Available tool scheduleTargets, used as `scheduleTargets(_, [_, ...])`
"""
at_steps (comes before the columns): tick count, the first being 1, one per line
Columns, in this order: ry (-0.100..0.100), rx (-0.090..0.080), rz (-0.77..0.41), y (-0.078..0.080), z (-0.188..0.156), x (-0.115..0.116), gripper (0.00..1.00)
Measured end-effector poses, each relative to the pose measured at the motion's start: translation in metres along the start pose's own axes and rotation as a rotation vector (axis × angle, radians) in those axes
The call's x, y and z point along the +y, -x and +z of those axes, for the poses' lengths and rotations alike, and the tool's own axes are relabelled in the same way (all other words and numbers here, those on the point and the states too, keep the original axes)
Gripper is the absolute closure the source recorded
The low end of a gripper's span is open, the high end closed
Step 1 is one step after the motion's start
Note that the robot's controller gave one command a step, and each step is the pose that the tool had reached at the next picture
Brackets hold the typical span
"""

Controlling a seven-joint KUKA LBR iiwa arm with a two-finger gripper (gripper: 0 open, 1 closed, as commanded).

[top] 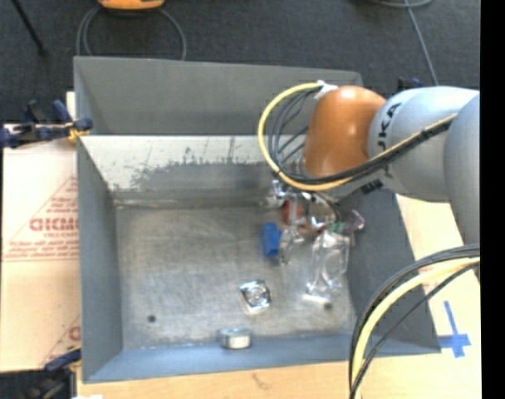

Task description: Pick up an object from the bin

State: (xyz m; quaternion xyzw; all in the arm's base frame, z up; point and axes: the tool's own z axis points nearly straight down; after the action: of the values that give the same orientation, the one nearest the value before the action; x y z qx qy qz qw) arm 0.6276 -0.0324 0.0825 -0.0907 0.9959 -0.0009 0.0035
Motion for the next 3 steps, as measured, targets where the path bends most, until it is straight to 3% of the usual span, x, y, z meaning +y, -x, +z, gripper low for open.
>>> scheduleTargets(1, [-0.004, -0.007, -0.198, -0.011, 0.007, 0.032, 0.00])
scheduleTargets(2, [-0.001, -0.001, -0.387, 0.003, -0.008, -0.004, 0.00])
scheduleTargets(3, [-0.002, -0.004, -0.569, -0.013, 0.008, 0.027, 0.00])
